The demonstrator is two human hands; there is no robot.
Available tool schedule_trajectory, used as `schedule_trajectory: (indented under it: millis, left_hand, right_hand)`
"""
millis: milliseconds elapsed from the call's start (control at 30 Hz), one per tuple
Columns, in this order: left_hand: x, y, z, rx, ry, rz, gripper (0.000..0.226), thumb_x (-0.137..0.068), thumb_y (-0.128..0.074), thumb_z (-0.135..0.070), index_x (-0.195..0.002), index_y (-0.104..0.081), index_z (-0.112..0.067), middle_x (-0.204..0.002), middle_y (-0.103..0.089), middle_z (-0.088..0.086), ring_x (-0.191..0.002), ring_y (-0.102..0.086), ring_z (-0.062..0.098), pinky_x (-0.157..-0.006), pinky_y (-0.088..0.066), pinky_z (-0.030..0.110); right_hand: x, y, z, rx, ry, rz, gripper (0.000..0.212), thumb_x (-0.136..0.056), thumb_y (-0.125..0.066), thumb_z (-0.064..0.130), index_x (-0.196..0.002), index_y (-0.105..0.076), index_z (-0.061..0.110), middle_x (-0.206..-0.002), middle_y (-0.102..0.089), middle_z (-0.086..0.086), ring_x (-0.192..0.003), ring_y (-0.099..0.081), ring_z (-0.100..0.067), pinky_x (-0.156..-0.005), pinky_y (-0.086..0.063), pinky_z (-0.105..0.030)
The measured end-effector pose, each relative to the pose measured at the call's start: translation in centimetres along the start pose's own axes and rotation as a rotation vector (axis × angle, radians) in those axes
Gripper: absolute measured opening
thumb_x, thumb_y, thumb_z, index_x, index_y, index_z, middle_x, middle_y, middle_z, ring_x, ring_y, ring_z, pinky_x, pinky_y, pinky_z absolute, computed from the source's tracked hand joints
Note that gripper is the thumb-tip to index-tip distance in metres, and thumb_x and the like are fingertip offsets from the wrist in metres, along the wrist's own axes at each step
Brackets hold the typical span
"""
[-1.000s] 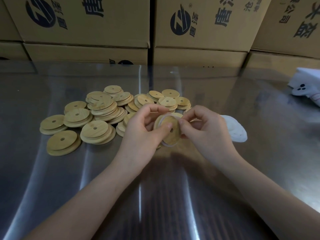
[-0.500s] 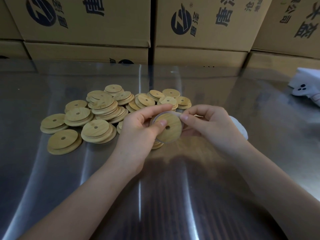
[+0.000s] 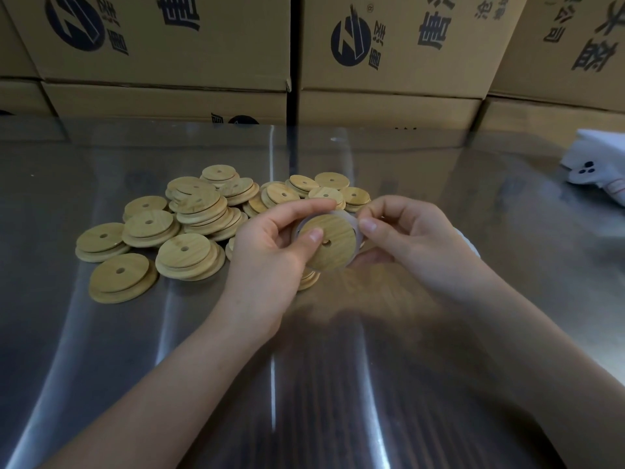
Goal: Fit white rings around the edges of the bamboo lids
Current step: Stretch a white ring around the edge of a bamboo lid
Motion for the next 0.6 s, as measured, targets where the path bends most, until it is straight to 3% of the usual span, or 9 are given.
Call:
schedule_trajectory:
  millis: [100, 367, 500, 600]
  left_hand:
    - [0.2, -0.1, -0.6, -0.057, -0.057, 0.004, 0.039, -0.09, -0.057, 0.011, -0.1, -0.072, -0.023, -0.102, -0.075, -0.005, -0.1, -0.069, 0.007, -0.084, -0.056, 0.022]
    - [-0.1, -0.4, -0.5, -0.15, -0.09, 0.097, 0.037, -0.088, -0.058, 0.012, -0.098, -0.067, -0.022, -0.101, -0.07, -0.005, -0.101, -0.066, 0.009, -0.086, -0.053, 0.026]
    - [0.1, -0.8, -1.1, -0.319, -0.172, 0.144, 0.045, -0.085, -0.06, 0.013, -0.099, -0.065, -0.029, -0.11, -0.061, 0.002, -0.105, -0.06, 0.009, -0.092, -0.049, 0.023]
    - [0.3, -1.0, -1.5, -0.408, -0.229, 0.131, 0.047, -0.082, -0.065, 0.011, -0.098, -0.063, -0.033, -0.106, -0.054, -0.006, -0.104, -0.057, 0.007, -0.092, -0.05, 0.026]
  right_hand:
    - [0.0, -0.1, 0.3, 0.013, 0.019, 0.022, 0.022, -0.097, -0.05, 0.001, -0.078, -0.06, 0.007, -0.083, -0.061, -0.008, -0.079, -0.064, -0.013, -0.07, -0.058, -0.03]
    - [0.2, 0.4, 1.2, 0.082, 0.165, -0.025, 0.009, -0.087, -0.059, 0.009, -0.079, -0.061, 0.007, -0.085, -0.059, -0.01, -0.075, -0.06, -0.015, -0.065, -0.054, -0.026]
    - [0.4, 0.9, 1.6, 0.235, 0.283, -0.097, 0.009, -0.085, -0.063, 0.01, -0.079, -0.065, 0.003, -0.087, -0.061, -0.012, -0.078, -0.061, -0.023, -0.065, -0.056, -0.04]
    - [0.6, 0.9, 2.0, 0.35, 0.366, -0.152, 0.009, -0.084, -0.067, 0.011, -0.078, -0.067, 0.004, -0.085, -0.063, -0.008, -0.082, -0.061, -0.024, -0.065, -0.053, -0.046]
Point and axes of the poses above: each hand's wrist, its own x-axis away from the middle knuckle, its own y-axis out of the back of the hand, z = x × y, the point moved 8 cm from there along -x, towards the middle knuckle
